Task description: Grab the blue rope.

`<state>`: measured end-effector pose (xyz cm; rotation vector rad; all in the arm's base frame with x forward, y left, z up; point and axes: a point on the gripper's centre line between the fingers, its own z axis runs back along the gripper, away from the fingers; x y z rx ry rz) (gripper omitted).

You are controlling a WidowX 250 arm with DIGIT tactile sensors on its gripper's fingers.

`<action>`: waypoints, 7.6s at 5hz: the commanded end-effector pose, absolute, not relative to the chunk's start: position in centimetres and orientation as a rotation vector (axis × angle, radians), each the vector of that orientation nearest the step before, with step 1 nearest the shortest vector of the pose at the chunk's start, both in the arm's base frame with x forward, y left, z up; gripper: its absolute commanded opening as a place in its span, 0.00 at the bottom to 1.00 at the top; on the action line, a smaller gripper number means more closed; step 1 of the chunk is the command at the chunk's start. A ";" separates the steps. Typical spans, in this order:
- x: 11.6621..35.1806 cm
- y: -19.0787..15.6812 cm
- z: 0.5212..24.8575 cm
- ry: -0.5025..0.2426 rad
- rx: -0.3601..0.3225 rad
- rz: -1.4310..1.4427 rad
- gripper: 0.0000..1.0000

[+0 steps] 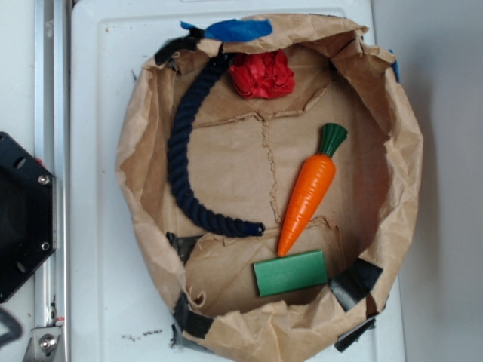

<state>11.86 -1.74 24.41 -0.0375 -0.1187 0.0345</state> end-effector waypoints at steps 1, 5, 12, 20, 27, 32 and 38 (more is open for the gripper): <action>11.9 -1.7 24.4 -0.119 -0.038 0.035 1.00; 22.4 -2.3 18.6 -0.146 0.020 -0.349 1.00; 24.3 -1.5 12.4 -0.072 0.015 -0.293 1.00; 25.0 -4.6 7.3 -0.056 0.018 -0.439 1.00; 25.4 -3.3 1.7 -0.138 -0.064 -0.427 0.00; 24.8 1.5 10.4 -0.204 -0.020 -0.224 0.00; 24.5 -0.3 15.1 -0.124 0.164 -0.074 0.00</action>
